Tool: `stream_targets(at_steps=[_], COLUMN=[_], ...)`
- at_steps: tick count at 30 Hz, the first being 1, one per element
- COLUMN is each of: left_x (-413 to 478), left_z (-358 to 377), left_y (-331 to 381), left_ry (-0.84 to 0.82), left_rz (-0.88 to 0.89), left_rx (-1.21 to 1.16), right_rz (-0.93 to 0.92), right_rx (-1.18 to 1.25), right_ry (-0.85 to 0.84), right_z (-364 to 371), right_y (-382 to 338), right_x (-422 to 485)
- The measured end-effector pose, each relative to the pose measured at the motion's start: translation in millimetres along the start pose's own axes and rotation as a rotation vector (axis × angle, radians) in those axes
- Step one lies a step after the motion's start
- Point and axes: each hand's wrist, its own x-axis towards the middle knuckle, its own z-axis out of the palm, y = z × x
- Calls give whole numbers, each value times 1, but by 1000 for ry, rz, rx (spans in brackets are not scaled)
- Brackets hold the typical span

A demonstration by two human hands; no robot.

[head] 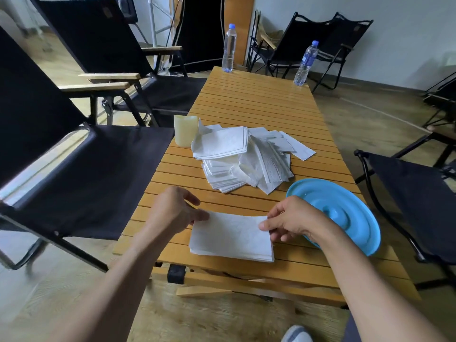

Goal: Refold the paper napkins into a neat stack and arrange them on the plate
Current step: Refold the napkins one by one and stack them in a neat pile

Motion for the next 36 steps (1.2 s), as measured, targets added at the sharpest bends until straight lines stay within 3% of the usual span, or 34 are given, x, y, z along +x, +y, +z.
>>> stream_targets(at_steps=[7,12,18,19,23,28,36], left_x=[1,0,4,5,6,6,4], left_z=[2,-2,0,0,2,7,11], left_y=[0,4,1,0,1,10,16], left_ry=[52,-95,-42,-28,122,227,222], left_rz=[-50,-152,-121,-110,84,291,337], left_rx=[170,90,147,157,185,112,53], right_rz=[58,41,24,-3,-234,-368,-551], right_rx=[-173,-238,-203,-217,-489,-608,-304], right_ry=[77,102,122,188,727,661,807], right_z=[3,12,10,6,-11,-17,-18], right_y=[0,-4,-7,-8,-13,-3,1], right_x=[-2,-4,-1,4,38,85,78])
